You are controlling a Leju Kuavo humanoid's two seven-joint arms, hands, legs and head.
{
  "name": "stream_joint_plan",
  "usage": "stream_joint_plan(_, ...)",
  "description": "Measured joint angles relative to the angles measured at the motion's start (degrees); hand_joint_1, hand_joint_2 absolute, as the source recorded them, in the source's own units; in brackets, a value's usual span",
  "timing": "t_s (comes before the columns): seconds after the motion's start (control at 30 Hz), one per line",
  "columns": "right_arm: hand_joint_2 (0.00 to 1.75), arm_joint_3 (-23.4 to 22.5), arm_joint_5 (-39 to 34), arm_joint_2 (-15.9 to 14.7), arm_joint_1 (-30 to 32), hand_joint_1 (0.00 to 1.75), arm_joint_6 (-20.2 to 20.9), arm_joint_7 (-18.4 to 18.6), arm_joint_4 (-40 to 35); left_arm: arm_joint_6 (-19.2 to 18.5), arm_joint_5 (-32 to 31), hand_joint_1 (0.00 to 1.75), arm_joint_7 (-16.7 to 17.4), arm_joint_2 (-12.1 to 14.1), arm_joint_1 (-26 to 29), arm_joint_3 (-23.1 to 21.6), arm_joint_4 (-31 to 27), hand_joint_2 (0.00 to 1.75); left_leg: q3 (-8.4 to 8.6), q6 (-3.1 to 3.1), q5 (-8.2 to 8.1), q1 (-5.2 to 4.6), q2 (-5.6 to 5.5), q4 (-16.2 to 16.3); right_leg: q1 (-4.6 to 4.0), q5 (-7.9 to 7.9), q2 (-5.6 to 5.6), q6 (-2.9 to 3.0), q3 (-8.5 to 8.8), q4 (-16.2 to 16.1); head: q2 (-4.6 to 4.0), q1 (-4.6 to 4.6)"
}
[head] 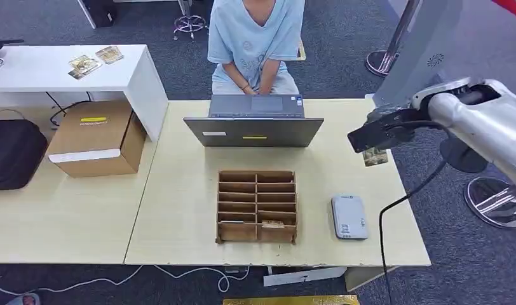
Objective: Pass the card to the sensor for recognition and then transmit it.
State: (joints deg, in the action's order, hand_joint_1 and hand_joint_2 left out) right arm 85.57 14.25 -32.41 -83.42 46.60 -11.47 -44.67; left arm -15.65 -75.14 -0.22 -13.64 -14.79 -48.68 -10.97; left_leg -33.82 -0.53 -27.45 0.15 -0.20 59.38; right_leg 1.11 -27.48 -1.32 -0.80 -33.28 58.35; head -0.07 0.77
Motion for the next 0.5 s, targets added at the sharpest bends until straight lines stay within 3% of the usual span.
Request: stream_joint_plan(0.5,1.75,1.5,-1.0,-1.8,4.4,1.75,-1.4,-0.6,-0.5,0.1,0.4,0.00,0.0,0.2,0.0,0.5,0.0,1.75,-0.01,0.00,0.00,0.01,0.00,0.0,-0.01,0.00,0.00,0.00,0.00,0.0,0.00,0.00)
